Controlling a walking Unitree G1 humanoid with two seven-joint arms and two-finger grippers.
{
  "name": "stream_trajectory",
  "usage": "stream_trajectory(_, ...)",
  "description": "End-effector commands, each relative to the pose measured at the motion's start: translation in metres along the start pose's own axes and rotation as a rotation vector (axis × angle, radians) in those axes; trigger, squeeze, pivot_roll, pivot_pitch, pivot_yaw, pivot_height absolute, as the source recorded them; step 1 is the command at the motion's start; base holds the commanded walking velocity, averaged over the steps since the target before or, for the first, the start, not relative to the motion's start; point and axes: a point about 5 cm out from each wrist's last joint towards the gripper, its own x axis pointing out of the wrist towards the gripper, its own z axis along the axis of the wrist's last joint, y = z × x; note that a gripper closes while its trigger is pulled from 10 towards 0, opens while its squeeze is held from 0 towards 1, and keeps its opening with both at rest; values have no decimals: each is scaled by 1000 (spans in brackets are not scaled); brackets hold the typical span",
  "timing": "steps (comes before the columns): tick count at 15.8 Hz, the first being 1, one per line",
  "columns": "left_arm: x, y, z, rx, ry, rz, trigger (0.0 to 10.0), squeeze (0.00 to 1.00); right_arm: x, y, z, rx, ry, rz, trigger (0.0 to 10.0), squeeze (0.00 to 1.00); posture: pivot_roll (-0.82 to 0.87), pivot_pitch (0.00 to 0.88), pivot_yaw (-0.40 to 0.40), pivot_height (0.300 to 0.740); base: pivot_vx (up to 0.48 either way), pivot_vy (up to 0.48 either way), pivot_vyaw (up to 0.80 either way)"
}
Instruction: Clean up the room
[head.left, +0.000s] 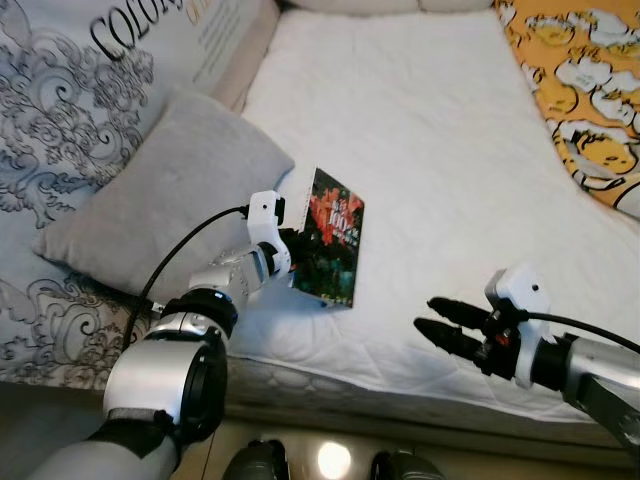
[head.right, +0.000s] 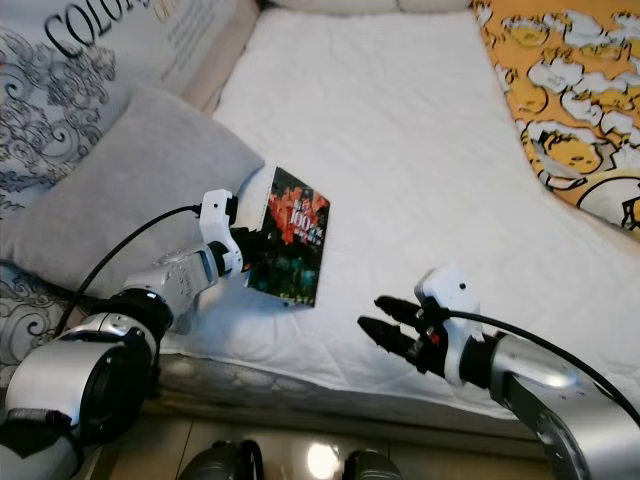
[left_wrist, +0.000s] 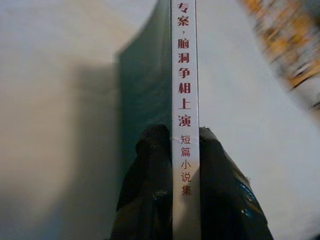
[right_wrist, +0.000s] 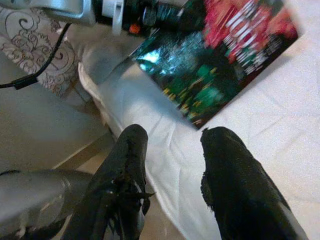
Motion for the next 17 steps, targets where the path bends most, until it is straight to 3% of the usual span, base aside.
stream_trajectory(1,4,-11,12,-98,-62,-74,10000,0,-6,2,2,10,-2,2,10000,0,-253,232,67,740,0,0,0)
stream_trajectory(2,6,-17,18,-209,-104,-128,10000,0,-8,3,2,16,4,1,10000,0,-253,237,69,740,0,0,0)
stream_trajectory(3,6,-18,16,-212,-92,-124,10000,0,-8,5,1,21,8,3,10000,0,-252,237,70,740,0,0,0)
stream_trajectory(6,2,2,-10,20,54,53,10000,0,-5,11,2,25,15,18,10000,0,-262,239,82,740,0,0,0)
stream_trajectory(11,-5,17,-15,220,114,176,10000,0,-6,13,0,-6,37,-16,10000,0,-258,249,85,740,0,0,0)
stream_trajectory(12,-8,22,-13,262,118,215,10000,149,-5,16,-2,0,43,-7,10000,0,-252,245,83,740,0,0,0)
stream_trajectory(13,-11,26,-11,287,119,239,10000,1000,-4,17,-3,0,44,-5,10000,0,-247,242,81,740,0,0,0)
stream_trajectory(17,-18,36,-5,354,120,283,10000,1000,7,13,-1,-3,26,4,10000,0,-221,220,73,740,0,0,0)
